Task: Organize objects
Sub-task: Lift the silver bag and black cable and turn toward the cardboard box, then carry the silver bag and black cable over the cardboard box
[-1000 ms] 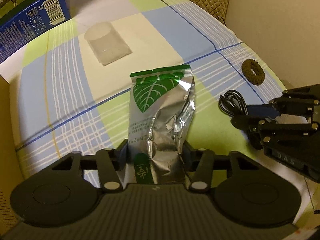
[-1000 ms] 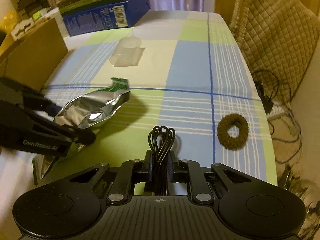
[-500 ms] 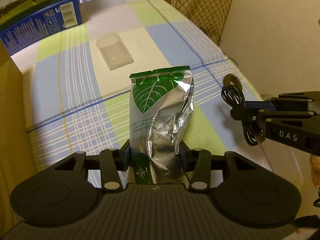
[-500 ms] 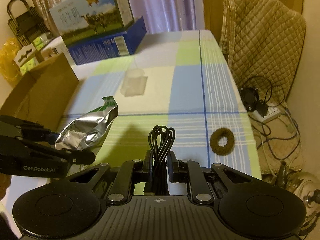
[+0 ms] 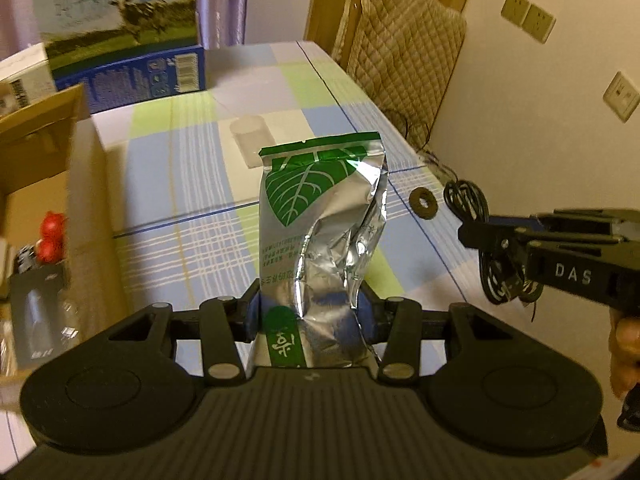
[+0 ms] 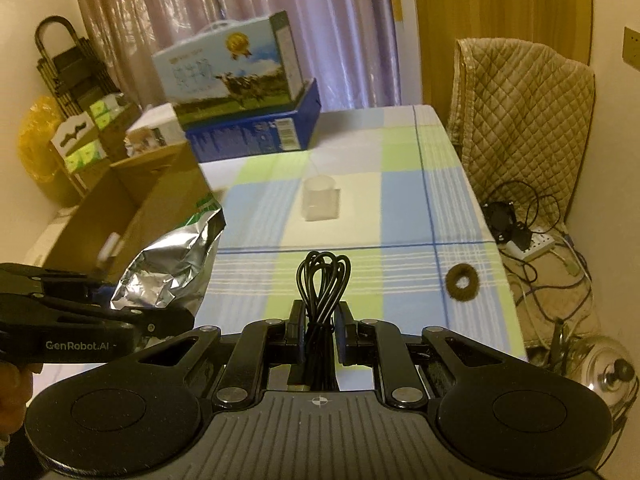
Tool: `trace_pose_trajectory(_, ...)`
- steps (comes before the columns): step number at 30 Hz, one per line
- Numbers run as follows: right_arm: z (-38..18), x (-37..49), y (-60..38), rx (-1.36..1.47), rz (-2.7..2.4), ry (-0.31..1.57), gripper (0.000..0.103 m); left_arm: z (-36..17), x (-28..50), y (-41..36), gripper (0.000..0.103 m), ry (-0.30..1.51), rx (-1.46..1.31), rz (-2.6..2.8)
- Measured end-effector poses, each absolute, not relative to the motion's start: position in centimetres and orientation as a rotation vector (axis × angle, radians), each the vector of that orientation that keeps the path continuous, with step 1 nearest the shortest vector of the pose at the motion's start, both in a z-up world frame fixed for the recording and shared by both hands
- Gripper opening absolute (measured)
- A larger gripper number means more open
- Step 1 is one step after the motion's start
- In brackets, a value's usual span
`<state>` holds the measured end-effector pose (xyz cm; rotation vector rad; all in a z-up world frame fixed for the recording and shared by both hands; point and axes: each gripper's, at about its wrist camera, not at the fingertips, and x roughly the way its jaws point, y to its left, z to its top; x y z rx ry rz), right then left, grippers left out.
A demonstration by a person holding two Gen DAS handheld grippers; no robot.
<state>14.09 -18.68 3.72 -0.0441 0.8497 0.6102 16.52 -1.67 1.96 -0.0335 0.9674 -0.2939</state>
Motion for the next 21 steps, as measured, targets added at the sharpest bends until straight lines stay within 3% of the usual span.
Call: trace_pose_trajectory(21,4.3,4.2,-14.9,-0.054,0.697,0.833,0.011,4.9,4.7,4.7,0.041,0.904,-0.120,-0.194)
